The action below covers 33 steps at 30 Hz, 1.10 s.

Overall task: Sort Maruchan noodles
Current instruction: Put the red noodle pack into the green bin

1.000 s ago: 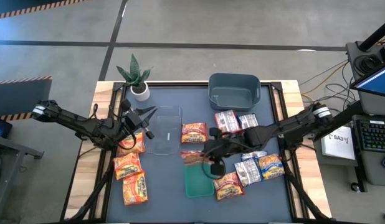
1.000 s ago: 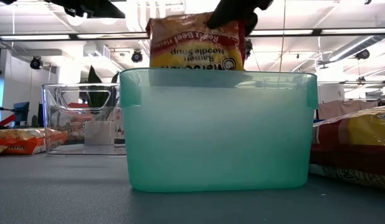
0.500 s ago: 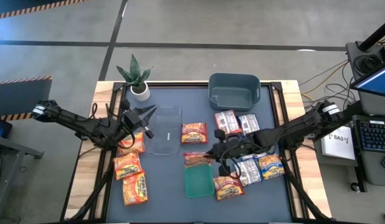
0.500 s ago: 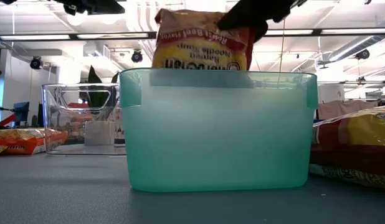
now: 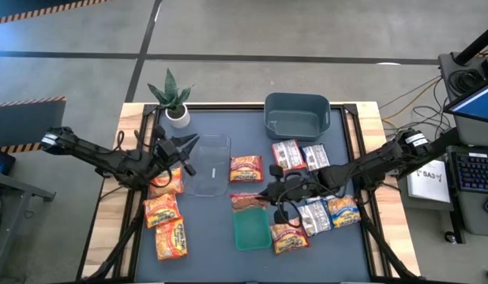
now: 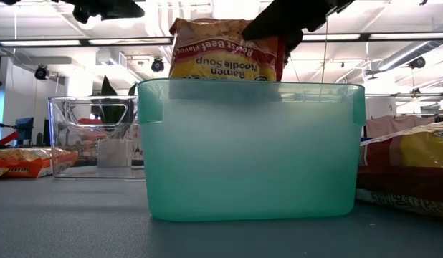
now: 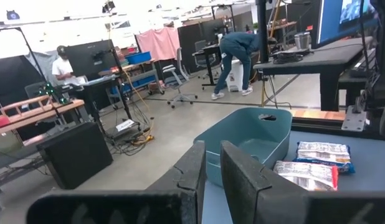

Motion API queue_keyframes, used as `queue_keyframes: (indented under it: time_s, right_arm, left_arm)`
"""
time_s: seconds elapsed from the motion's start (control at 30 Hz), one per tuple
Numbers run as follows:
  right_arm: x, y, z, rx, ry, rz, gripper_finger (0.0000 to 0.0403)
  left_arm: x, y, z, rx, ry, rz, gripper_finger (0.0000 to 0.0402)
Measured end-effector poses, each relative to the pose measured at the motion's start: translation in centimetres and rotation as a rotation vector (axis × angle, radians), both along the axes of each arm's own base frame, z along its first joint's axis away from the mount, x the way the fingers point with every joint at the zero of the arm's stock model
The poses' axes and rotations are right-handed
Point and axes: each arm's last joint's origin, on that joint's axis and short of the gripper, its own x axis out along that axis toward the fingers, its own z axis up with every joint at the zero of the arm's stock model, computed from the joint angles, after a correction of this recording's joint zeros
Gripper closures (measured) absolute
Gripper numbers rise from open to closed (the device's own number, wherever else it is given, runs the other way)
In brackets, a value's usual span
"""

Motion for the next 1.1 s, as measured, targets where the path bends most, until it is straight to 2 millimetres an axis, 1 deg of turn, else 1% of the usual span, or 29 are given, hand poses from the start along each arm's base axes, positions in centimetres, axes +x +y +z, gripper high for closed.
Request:
queue_keyframes:
  time_s: [0.3, 0.6, 0.83, 1.1]
  right_arm:
    - [-0.1, 0.0, -0.1, 0.000, 0.013, -0.002, 0.0394]
    - [-0.1, 0.0, -0.2, -0.002, 0.021, -0.002, 0.0394]
    - [-0.3, -0.1, -0.7, -0.006, 0.035, -0.003, 0.0394]
    - [-0.4, -0.2, -1.0, -0.009, 0.045, -0.004, 0.0394]
  left_arm:
    - [0.7, -0.2, -0.6, -0.006, 0.021, 0.000, 0.0370]
    - [0.8, -0.3, -0.4, -0.016, -0.010, -0.001, 0.0370]
    - [0.8, -0.3, -0.3, -0.045, -0.046, -0.002, 0.0370]
    - [1.2, -0.4, -0.7, -0.070, -0.050, -0.002, 0.0370]
